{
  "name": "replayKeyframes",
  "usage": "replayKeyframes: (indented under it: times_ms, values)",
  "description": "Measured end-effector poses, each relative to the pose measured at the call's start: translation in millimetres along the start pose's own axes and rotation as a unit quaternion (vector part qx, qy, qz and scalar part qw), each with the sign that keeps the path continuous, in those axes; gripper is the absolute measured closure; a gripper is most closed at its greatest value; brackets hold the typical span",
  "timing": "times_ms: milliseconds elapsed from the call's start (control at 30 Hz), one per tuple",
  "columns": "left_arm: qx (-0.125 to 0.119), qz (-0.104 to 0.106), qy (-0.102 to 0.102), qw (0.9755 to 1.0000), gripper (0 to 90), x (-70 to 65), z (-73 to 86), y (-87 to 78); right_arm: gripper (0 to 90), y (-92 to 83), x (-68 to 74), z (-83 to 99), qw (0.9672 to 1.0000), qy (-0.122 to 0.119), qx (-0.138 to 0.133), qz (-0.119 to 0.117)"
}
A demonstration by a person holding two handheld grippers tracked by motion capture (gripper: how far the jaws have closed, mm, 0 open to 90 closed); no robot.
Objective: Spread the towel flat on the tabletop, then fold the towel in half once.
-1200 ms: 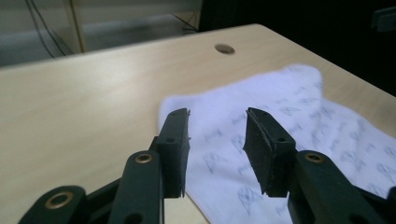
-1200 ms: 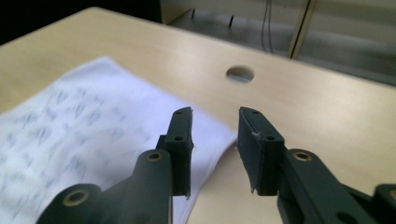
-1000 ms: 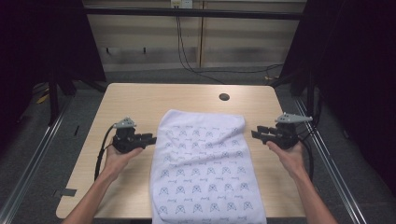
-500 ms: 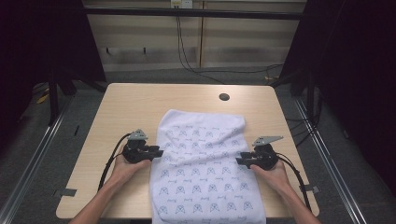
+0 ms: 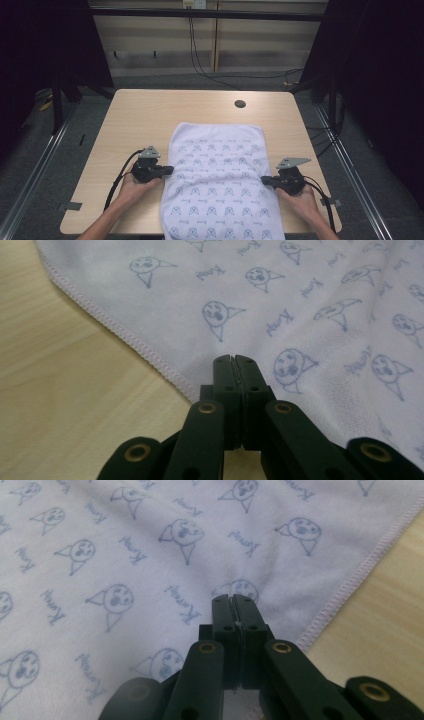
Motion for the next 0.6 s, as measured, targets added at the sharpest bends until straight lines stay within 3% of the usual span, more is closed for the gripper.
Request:
replayKeyframes:
  times_ms: [67,133,233,400,600]
  values:
    - [0.004,0.004,0.001,1.0,89.4,-2.3,0.7,-0.8,89.5,-4.3,4.2,3.3,1.0,0.002,0.001,-0.007]
    - [0.005,0.02,-0.015,0.9997,89.4,-8.4,2.7,-1.8,89.5,-6.5,6.1,5.0,0.9999,0.007,0.004,-0.01]
    - [0.008,0.024,-0.03,0.9992,89.3,-12.1,4.5,-3.6,89.4,-10.5,8.4,8.1,0.9993,0.021,0.006,-0.029]
    - [0.015,0.029,-0.025,0.9991,89.4,-21.5,9.8,-11.2,89.5,-13.3,13.8,9.9,0.9994,0.012,0.012,-0.03]
    - [0.033,0.055,-0.02,0.9977,89.3,-41.9,22.1,-28.5,89.3,-21.9,28.4,16.5,0.9985,-0.008,0.028,-0.046]
Point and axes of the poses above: each handheld gripper's, and its own axes: y roughly forward along the jaws, z roughly out of its underside, x roughly to its left, the point moved 9 cm from there along y, roughly forward along the jaws, and after that the axes turned 14 degrees about -x, right-handed, at the moved point
